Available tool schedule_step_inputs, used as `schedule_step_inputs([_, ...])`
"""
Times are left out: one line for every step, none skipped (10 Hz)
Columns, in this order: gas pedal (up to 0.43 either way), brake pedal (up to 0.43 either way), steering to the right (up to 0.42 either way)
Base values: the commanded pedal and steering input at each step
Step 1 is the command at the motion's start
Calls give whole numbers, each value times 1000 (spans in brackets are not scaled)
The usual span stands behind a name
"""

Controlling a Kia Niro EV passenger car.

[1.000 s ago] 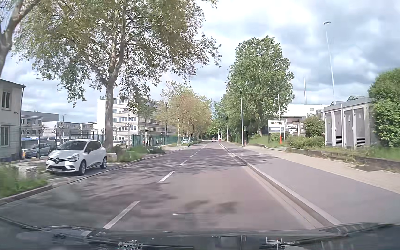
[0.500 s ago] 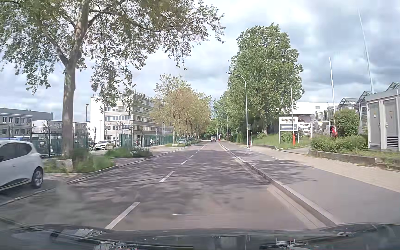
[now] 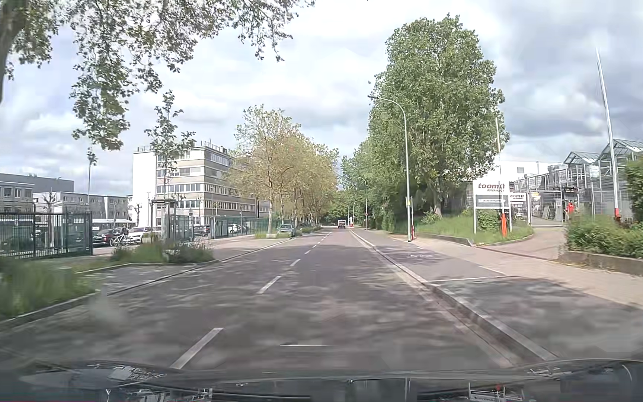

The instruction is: Follow the waypoints while adhering to traffic rules and regulations

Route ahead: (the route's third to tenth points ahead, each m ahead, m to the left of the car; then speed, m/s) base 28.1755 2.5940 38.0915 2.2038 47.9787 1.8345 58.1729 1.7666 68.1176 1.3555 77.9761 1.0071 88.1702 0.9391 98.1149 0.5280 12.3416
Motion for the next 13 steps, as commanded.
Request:
schedule_step_inputs([67,0,2])
schedule_step_inputs([67,0,2])
schedule_step_inputs([67,0,3])
schedule_step_inputs([67,0,3])
schedule_step_inputs([67,0,2])
schedule_step_inputs([67,0,2])
schedule_step_inputs([67,0,2])
schedule_step_inputs([67,0,2])
schedule_step_inputs([67,0,1])
schedule_step_inputs([67,0,2])
schedule_step_inputs([67,0,2])
schedule_step_inputs([67,0,2])
schedule_step_inputs([67,0,2])
